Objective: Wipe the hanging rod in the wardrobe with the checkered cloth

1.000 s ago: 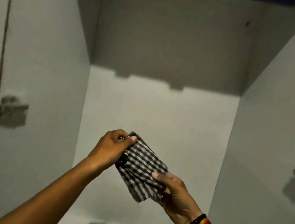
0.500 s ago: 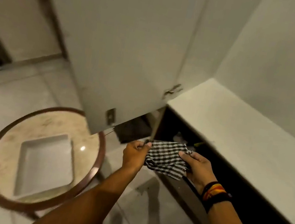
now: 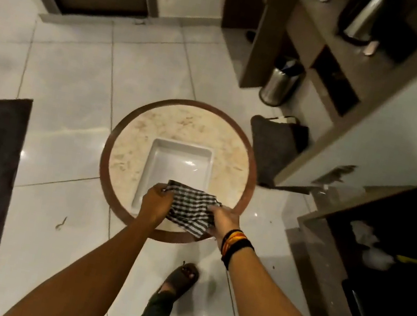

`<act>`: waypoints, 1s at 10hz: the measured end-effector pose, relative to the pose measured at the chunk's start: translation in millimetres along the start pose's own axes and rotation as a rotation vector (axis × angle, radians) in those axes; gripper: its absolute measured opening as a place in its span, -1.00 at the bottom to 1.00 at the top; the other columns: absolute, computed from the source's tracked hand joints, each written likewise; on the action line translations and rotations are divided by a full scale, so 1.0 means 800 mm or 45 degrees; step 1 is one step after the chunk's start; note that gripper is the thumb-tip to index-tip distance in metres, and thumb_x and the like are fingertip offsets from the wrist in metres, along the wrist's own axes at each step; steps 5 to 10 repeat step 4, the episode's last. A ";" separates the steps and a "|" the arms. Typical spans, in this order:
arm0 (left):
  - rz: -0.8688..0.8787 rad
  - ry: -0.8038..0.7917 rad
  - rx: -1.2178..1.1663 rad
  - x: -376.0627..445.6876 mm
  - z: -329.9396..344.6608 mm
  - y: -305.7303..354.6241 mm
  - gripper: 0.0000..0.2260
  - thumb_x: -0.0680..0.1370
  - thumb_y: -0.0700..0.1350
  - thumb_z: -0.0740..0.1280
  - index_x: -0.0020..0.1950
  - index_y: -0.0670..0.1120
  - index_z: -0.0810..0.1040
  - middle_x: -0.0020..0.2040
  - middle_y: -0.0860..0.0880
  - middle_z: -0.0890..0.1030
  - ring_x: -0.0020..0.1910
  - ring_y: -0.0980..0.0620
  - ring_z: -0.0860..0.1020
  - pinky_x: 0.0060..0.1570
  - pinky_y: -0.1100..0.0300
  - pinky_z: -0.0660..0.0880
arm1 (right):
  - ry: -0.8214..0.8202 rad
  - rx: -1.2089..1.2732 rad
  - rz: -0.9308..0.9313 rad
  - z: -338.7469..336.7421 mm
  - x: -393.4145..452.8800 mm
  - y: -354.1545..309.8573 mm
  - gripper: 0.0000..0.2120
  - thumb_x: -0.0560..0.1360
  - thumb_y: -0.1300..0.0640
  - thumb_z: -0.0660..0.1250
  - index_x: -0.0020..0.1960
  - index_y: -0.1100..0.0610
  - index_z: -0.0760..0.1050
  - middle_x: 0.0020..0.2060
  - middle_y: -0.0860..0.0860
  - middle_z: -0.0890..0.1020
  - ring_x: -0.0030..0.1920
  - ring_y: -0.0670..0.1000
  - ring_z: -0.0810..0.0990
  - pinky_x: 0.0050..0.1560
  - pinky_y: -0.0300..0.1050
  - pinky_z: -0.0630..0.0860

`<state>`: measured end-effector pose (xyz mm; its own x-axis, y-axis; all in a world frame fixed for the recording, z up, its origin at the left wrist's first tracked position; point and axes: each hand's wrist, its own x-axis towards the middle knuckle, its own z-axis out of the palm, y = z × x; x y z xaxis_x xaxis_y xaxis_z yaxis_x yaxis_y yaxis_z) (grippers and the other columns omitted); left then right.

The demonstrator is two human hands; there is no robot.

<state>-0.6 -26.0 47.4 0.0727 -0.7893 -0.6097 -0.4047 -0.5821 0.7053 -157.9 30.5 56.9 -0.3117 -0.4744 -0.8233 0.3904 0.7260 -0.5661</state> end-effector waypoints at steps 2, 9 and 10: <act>-0.132 -0.092 -0.075 0.125 -0.020 -0.047 -0.53 0.64 -0.14 0.30 0.55 -0.13 0.36 0.41 -0.25 0.55 0.33 -0.21 0.57 0.36 -0.05 0.51 | -0.042 -0.205 0.033 0.094 0.120 0.003 -0.72 0.52 0.14 0.41 0.14 0.31 0.54 0.05 0.17 0.66 0.07 0.18 0.65 0.25 0.15 0.59; 0.056 -0.056 0.259 0.132 0.005 -0.076 -0.50 0.66 -0.15 0.23 0.59 -0.18 0.24 0.49 -0.23 0.46 0.45 -0.22 0.47 0.35 0.03 0.46 | -0.005 -0.387 -0.005 0.113 0.150 0.022 -0.61 0.55 0.10 0.35 0.31 0.28 0.51 0.26 0.14 0.62 0.24 0.21 0.61 0.35 0.09 0.51; 0.056 -0.056 0.259 0.132 0.005 -0.076 -0.50 0.66 -0.15 0.23 0.59 -0.18 0.24 0.49 -0.23 0.46 0.45 -0.22 0.47 0.35 0.03 0.46 | -0.005 -0.387 -0.005 0.113 0.150 0.022 -0.61 0.55 0.10 0.35 0.31 0.28 0.51 0.26 0.14 0.62 0.24 0.21 0.61 0.35 0.09 0.51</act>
